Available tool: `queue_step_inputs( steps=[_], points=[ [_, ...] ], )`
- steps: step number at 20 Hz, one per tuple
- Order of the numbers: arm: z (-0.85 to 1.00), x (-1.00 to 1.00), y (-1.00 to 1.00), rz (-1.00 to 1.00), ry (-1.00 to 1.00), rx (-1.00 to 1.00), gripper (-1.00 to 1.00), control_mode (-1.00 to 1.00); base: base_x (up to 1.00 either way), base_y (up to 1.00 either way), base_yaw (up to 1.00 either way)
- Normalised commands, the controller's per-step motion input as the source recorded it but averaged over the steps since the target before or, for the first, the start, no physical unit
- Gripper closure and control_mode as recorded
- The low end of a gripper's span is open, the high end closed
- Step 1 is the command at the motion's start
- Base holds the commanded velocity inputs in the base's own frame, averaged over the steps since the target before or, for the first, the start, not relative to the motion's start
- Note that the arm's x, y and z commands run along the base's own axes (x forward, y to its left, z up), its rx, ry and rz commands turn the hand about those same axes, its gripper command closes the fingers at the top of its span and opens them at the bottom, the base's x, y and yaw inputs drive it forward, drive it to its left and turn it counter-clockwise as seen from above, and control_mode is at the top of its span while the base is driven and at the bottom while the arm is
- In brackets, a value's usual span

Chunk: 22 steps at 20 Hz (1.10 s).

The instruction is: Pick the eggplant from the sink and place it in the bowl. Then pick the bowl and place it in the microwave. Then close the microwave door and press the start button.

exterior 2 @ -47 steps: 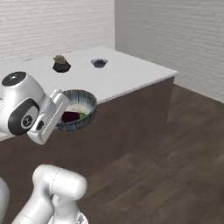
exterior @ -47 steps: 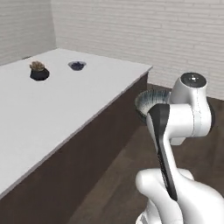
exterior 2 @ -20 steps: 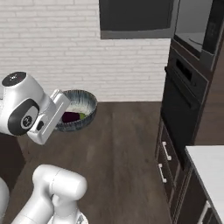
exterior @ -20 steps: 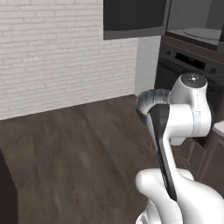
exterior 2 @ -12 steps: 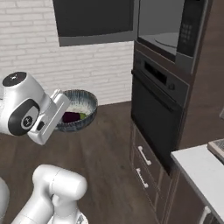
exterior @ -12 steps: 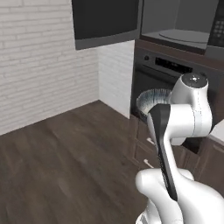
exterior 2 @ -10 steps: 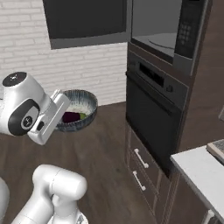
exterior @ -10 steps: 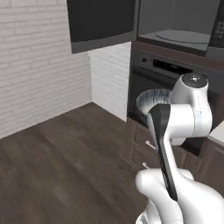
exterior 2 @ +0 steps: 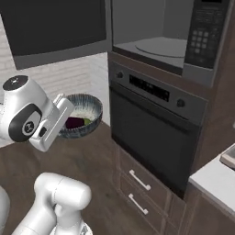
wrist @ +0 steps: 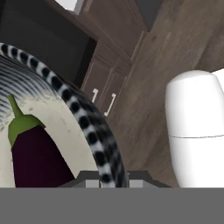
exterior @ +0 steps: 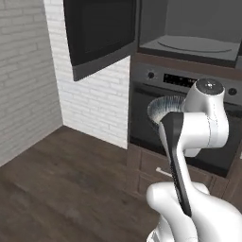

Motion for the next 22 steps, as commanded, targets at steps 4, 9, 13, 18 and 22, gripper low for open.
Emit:
queue_step_inputs(
  steps=[4, 9, 13, 18, 22],
  points=[
    [0.00, 0.00, 0.00, 0.00, 0.00, 0.00, 1.00, 1.00, 0.56, 0.58, -0.49],
    [0.00, 0.00, 0.00, 0.00, 0.00, 0.00, 1.00, 1.00, 0.56, 0.31, -0.44],
    [0.00, 0.00, 0.00, 0.00, 0.00, 0.00, 1.00, 1.00, 0.43, 0.15, -0.41],
    [0.00, 0.00, 0.00, 0.00, 0.00, 0.00, 1.00, 1.00, 0.48, 0.27, -0.38],
    [0.00, 0.00, 0.00, 0.00, 0.00, 0.00, 1.00, 1.00, 0.54, 0.26, -0.31]
  ],
)
